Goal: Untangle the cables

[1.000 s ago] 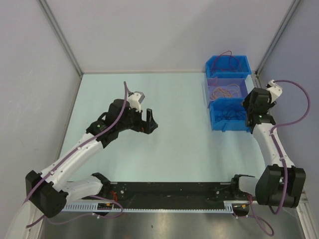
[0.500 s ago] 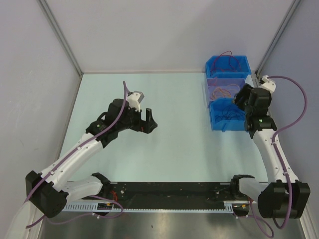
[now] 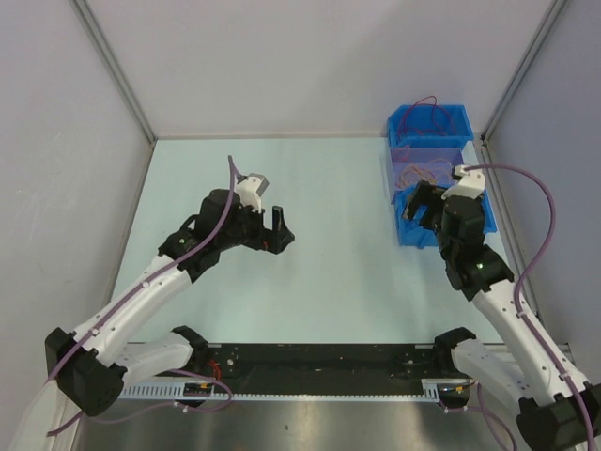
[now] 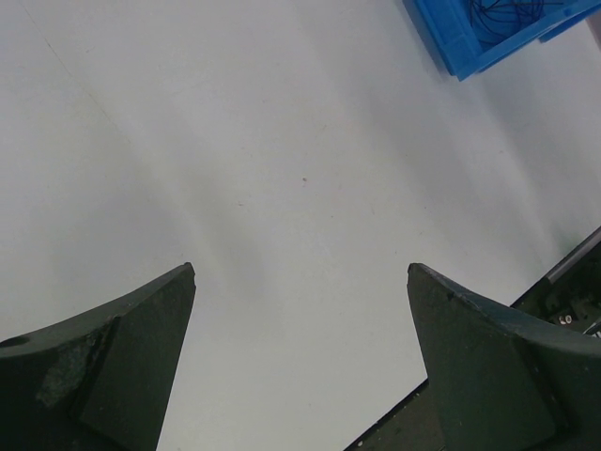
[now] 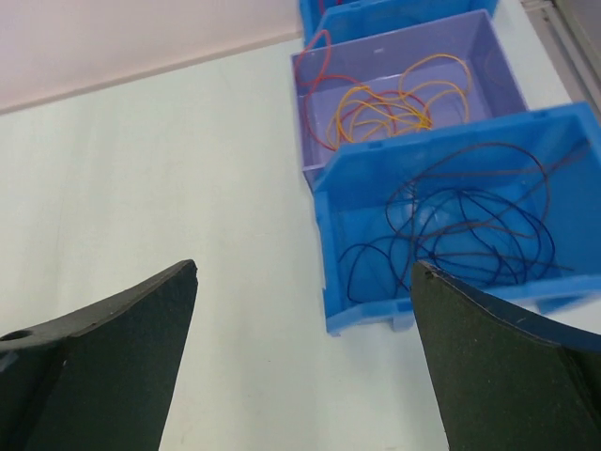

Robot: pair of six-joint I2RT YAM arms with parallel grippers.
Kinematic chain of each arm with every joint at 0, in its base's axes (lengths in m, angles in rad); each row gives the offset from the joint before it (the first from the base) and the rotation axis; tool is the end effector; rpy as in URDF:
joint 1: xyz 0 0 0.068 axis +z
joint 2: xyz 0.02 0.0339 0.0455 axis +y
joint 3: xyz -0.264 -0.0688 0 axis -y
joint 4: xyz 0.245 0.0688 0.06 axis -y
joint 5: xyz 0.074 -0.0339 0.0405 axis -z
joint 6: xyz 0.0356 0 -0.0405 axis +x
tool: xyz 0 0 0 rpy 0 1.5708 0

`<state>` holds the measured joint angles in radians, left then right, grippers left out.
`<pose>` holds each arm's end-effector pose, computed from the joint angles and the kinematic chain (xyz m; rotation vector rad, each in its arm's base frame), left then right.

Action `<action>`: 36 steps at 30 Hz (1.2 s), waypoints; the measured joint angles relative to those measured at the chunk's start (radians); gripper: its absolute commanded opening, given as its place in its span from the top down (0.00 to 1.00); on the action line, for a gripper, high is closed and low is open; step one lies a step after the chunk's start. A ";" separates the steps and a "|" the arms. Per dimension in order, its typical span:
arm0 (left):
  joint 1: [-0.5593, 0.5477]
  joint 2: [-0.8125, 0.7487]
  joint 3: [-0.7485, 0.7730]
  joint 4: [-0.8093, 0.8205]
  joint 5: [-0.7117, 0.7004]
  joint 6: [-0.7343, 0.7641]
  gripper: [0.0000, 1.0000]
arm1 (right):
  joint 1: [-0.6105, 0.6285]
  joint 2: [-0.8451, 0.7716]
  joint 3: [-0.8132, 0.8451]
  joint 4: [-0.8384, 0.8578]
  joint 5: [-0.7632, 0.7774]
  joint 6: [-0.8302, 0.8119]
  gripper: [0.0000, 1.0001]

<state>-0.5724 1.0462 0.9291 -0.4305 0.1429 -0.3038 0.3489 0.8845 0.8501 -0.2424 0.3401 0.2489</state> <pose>0.1917 -0.1296 0.3161 0.3794 2.1528 -0.6618 0.1949 0.0583 0.3399 0.1446 1.8269 0.1061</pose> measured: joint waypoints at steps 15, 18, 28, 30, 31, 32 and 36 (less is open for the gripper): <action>0.002 -0.112 -0.022 -0.032 -0.038 0.017 0.00 | 0.034 -0.360 -0.305 -0.039 0.397 0.227 0.00; 0.002 -0.126 -0.027 -0.039 -0.045 0.024 0.00 | 0.039 -0.417 -0.375 -0.055 0.536 0.264 0.00; 0.002 -0.130 -0.034 -0.049 -0.063 0.043 0.00 | 0.010 -0.311 -0.629 0.144 0.733 0.200 0.00; 0.002 -0.137 -0.037 -0.051 -0.065 0.043 0.00 | -0.014 -0.280 -0.687 0.274 0.730 0.135 0.00; 0.002 -0.141 -0.039 -0.052 -0.066 0.043 0.00 | -0.033 -0.264 -0.713 0.338 0.717 0.111 0.00; 0.002 -0.144 -0.040 -0.052 -0.067 0.043 0.00 | -0.060 -0.248 -0.738 0.399 0.698 0.089 0.00; 0.002 -0.146 -0.041 -0.052 -0.069 0.043 0.00 | -0.174 -0.195 -0.802 0.609 0.573 0.046 0.00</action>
<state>-0.5705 0.9001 0.8879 -0.4824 0.0734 -0.2604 0.1749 0.6899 0.0483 0.3668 0.9131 0.2947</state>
